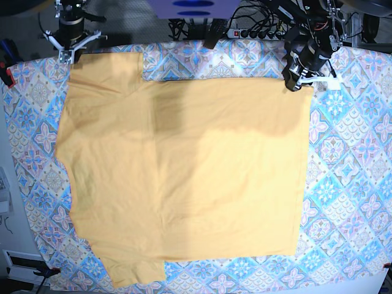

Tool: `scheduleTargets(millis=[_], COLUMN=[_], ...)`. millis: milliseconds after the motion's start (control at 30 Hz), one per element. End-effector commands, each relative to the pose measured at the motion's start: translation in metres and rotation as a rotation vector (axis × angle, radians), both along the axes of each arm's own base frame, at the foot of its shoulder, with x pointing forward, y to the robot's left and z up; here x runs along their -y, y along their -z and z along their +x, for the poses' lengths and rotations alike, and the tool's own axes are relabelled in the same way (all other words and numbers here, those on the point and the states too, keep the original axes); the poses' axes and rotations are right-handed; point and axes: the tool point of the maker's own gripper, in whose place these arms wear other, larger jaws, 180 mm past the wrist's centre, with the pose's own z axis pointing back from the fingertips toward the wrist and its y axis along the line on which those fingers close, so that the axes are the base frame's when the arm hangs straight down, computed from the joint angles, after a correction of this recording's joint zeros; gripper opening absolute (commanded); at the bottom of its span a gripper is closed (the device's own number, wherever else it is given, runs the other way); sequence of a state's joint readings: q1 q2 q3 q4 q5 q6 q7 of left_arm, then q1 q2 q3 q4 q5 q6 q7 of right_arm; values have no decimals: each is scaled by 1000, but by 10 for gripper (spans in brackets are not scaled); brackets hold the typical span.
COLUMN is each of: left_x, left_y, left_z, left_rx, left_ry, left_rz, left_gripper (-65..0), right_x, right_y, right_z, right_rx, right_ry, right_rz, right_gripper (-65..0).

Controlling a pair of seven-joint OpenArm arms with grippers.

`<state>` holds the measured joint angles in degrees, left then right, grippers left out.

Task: Fold the T-shirt properly
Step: 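Grasp the shirt's shoulder corners with both grippers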

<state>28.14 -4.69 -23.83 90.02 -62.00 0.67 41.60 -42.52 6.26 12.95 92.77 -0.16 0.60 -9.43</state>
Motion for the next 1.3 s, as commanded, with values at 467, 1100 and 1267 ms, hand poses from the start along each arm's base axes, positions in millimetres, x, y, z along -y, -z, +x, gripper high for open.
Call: scheduleTargets(millis=[467, 1100, 1267], left_x=[-3, -3, -3], left_y=[-6, -6, -6], left_z=[1, 2, 3], left_rx=[18, 19, 21], left_ry=[5, 5, 5], left_rz=[7, 8, 8], left_gripper=[-650, -650, -650], right_x=[13, 33, 38], right_y=[1, 5, 9], right_z=[38, 45, 37], right_rx=[0, 10, -40], right_ry=[60, 120, 147], right_rz=[4, -12, -6], right_gripper=[-466, -451, -451])
